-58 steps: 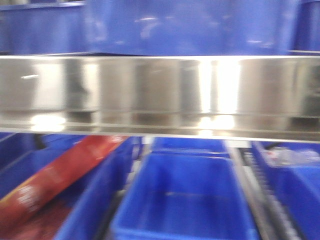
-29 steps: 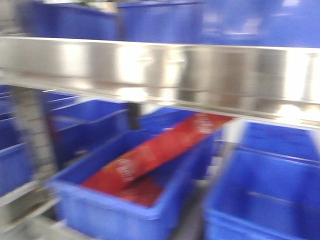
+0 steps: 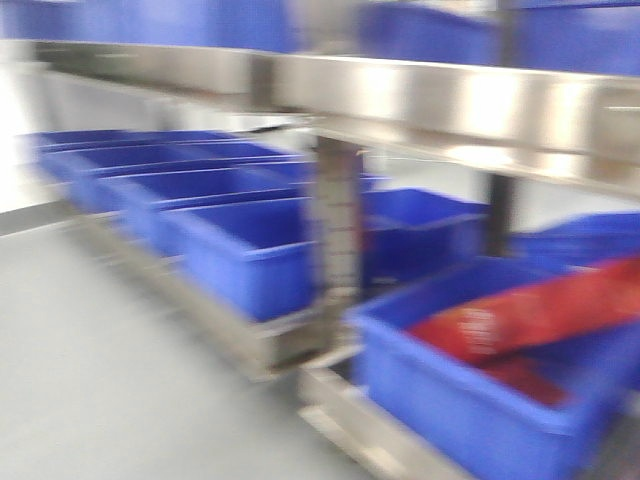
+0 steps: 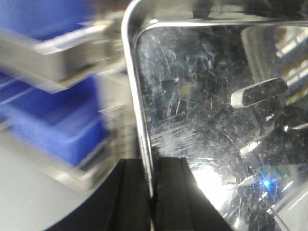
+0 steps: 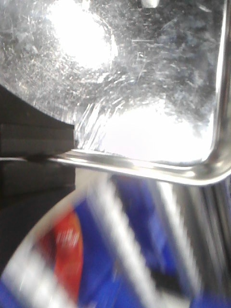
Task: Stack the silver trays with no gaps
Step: 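Back the base away and turn while both grippers hold the tray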
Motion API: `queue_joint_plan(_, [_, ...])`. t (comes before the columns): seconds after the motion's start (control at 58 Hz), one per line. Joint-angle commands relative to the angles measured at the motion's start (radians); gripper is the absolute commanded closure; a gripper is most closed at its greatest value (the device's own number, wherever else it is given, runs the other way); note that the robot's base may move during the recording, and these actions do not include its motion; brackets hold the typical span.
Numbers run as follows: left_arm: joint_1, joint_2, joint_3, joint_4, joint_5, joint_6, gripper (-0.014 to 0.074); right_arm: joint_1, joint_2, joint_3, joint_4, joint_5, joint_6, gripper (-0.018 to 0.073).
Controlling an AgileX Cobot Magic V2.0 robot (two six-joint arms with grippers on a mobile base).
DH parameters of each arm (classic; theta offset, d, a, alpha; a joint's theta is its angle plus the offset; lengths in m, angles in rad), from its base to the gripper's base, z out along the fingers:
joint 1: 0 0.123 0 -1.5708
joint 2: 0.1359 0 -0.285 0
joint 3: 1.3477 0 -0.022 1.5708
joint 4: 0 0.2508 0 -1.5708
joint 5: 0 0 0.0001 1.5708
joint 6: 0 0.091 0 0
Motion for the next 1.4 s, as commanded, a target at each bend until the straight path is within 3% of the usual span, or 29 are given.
queue_joint_plan(0.0, [-0.01,-0.011,-0.011,-0.026,-0.065,0.014,0.0617,0.008,-0.01,-0.011,0.027,-0.071,-0.016,0.0646])
queue_joint_plan(1.379, [-0.01,-0.011,-0.011,-0.026,-0.065,0.014,0.0617,0.008,-0.01,-0.011,0.027,-0.071,-0.016,0.0646])
